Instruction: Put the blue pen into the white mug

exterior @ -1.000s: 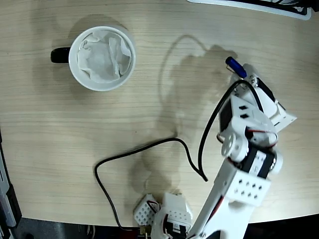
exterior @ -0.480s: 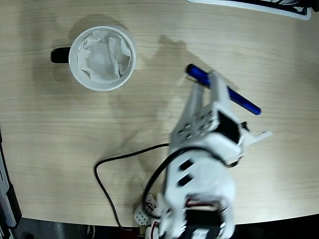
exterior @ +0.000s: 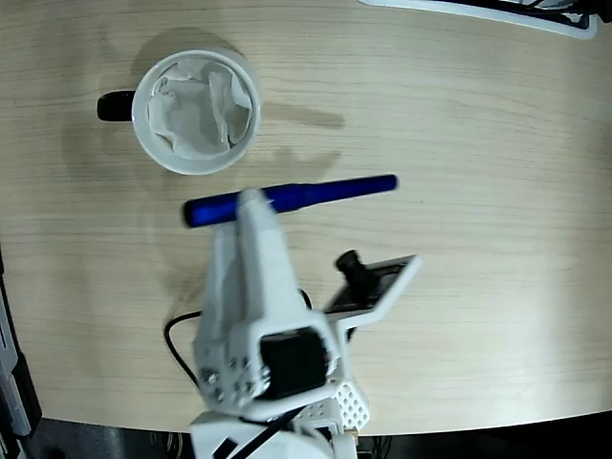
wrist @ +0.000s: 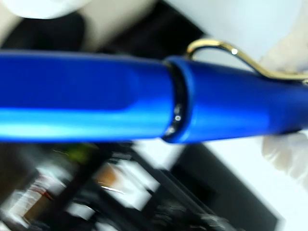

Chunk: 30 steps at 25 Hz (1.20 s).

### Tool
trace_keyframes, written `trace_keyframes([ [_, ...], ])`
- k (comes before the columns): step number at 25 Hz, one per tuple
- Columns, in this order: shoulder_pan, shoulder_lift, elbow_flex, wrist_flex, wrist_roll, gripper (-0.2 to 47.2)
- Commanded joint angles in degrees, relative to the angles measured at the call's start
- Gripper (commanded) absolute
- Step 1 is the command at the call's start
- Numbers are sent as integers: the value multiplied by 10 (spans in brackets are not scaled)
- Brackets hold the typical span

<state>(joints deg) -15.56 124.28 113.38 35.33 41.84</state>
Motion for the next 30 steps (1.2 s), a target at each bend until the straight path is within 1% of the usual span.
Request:
trace_keyframes([
  [1, -26, 61, 43, -106, 25, 1],
  [4, -63, 84, 118, -235, 54, 1],
  [9, -136, 82, 194, -352, 93, 0],
  [15, -198, 44, 212, -377, 123, 0],
  [17, -202, 37, 224, -402, 124, 0],
  [20, -198, 18, 232, -409, 127, 0],
  [22, -185, 5, 245, -427, 127, 0],
  [30, -140, -33, 266, -436, 127, 0],
])
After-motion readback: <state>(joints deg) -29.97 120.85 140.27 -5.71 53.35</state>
